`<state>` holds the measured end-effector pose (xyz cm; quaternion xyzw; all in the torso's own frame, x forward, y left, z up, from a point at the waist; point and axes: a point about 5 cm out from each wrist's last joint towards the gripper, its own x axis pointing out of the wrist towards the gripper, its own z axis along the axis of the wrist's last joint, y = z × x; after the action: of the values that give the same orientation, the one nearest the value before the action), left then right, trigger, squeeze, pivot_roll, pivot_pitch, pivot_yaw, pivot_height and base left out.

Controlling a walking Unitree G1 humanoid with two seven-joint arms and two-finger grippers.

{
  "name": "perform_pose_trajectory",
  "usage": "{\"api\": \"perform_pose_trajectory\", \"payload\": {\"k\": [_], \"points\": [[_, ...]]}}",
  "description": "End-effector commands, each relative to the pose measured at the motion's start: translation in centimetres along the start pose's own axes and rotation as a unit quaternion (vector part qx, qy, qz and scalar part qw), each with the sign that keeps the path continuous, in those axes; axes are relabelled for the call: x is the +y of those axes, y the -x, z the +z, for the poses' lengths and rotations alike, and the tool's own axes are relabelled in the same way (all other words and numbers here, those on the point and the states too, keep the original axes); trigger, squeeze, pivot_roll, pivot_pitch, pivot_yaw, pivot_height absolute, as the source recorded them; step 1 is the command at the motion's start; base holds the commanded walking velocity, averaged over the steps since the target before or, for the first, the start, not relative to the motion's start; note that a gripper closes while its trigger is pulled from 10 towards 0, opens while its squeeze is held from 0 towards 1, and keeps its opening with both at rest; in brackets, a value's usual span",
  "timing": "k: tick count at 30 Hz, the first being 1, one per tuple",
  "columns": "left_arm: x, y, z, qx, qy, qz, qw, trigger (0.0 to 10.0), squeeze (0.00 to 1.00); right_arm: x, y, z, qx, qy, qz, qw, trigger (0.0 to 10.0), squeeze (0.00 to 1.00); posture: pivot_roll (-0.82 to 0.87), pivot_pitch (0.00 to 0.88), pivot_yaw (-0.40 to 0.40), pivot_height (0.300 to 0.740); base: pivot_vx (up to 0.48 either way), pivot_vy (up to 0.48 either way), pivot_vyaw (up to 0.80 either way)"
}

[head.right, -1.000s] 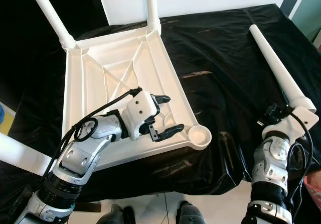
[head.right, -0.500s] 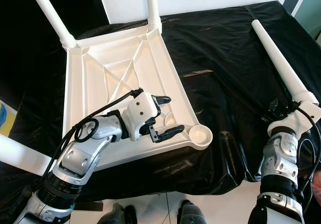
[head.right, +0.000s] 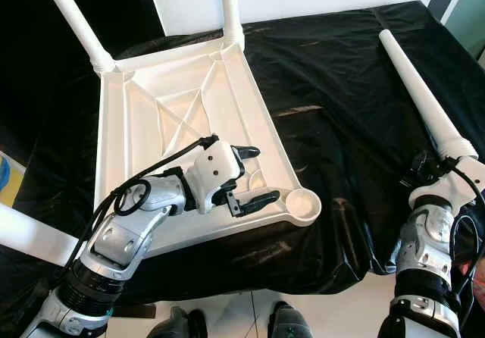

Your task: Building children table

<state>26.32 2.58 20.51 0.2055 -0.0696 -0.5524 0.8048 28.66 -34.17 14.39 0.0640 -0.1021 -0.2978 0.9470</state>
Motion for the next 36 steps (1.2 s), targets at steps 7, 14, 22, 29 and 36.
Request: {"api": "perform_pose_trajectory", "payload": {"k": [7,14,22,29,36], "points": [[0.0,0.2,-0.2,0.004,-0.007,0.025,1.0,10.0,0.0,-0.3,-0.6,0.7,-0.007,-0.002,0.024,1.0,10.0,0.0,-0.09,0.201,0.109,0.74,0.0,0.0,0.0],[0.0,0.1,-0.2,0.005,-0.006,0.026,1.0,10.0,0.0,0.6,-1.3,1.2,0.001,0.005,0.075,0.997,10.0,0.0,-0.09,0.199,0.103,0.74,0.0,0.0,0.0],[0.0,0.0,-0.2,0.006,-0.011,0.028,1.0,10.0,0.0,1.9,-1.4,0.8,0.023,0.021,0.131,0.991,10.0,0.0,-0.09,0.193,0.097,0.74,0.0,0.0,0.0],[0.2,-0.3,-0.1,0.001,-0.015,0.034,0.999,10.0,0.0,2.4,-1.9,0.5,0.042,0.03,0.147,0.988,0.0,0.0,-0.09,0.171,0.068,0.74,0.0,0.0,0.0],[0.4,-0.4,-0.1,0.002,-0.017,0.044,0.999,10.0,0.0,2.7,-2.7,0.7,0.052,0.045,0.149,0.986,0.0,0.0,-0.09,0.163,0.048,0.74,0.0,0.0,0.0]]}}
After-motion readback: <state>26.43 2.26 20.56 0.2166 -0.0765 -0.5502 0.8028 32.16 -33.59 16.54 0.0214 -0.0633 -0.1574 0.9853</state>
